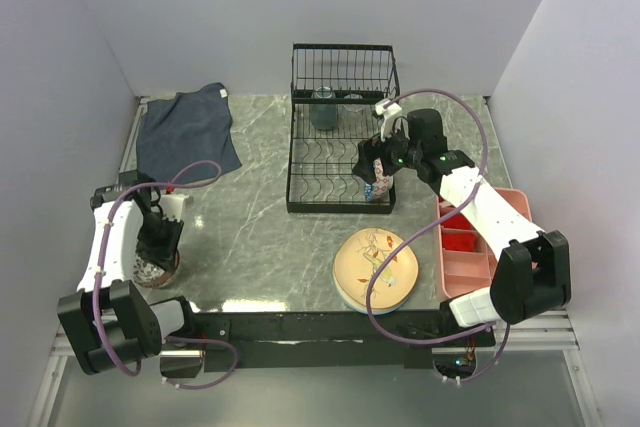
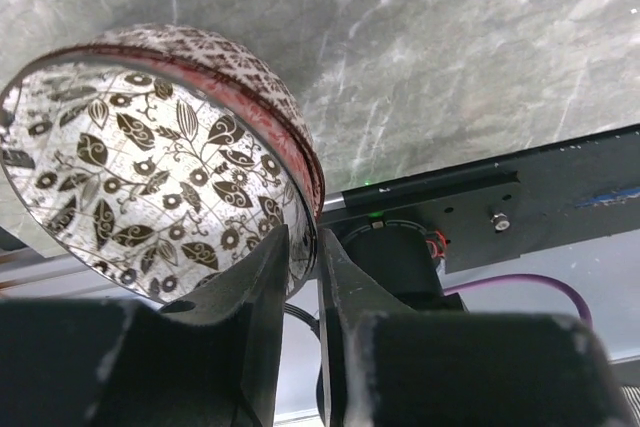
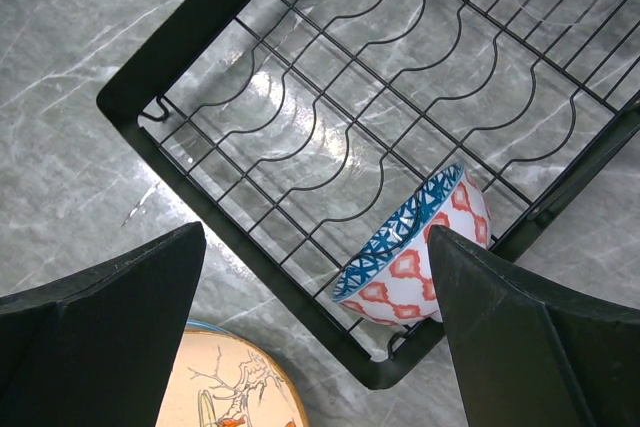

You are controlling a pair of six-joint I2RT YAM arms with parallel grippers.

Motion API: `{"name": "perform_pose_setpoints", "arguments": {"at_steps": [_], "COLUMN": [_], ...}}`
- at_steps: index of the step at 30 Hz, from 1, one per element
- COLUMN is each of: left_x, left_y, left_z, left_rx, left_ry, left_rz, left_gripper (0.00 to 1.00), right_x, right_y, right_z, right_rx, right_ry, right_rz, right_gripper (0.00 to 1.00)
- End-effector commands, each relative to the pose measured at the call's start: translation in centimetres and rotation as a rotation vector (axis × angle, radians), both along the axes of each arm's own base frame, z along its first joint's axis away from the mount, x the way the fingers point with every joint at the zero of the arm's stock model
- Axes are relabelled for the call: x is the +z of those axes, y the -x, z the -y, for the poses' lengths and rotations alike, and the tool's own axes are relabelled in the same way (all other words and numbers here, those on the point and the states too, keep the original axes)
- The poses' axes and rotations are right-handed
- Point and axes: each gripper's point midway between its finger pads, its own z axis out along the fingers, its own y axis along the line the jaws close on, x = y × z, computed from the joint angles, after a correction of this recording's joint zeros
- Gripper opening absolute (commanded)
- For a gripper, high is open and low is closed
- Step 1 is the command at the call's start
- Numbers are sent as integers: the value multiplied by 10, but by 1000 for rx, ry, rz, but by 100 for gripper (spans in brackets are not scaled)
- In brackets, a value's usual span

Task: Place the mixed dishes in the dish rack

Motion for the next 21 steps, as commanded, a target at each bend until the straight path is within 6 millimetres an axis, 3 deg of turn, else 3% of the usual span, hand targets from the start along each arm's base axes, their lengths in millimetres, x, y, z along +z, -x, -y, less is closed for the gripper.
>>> {"name": "perform_pose_setpoints", "arguments": {"at_steps": [1, 8, 17, 21], "left_x": [13, 23, 84, 109], "left_y": [-2, -6, -30, -50], "left_z": [7, 8, -20, -12], "left_rx": [13, -9, -25, -63], "left_ry": [32, 44, -126, -81], "left_rz": [31, 53, 232, 332], "left_gripper": [24, 1, 1, 1], "right_x": [22, 20, 21, 22], "right_y": [-13, -14, -11, -14], "right_z": [-5, -6, -5, -6], "right_rx": [10, 10, 10, 6], "right_ry": [-19, -29, -27, -29], "right_rz": [64, 56, 43, 44], "right_gripper": [100, 100, 100, 100]}}
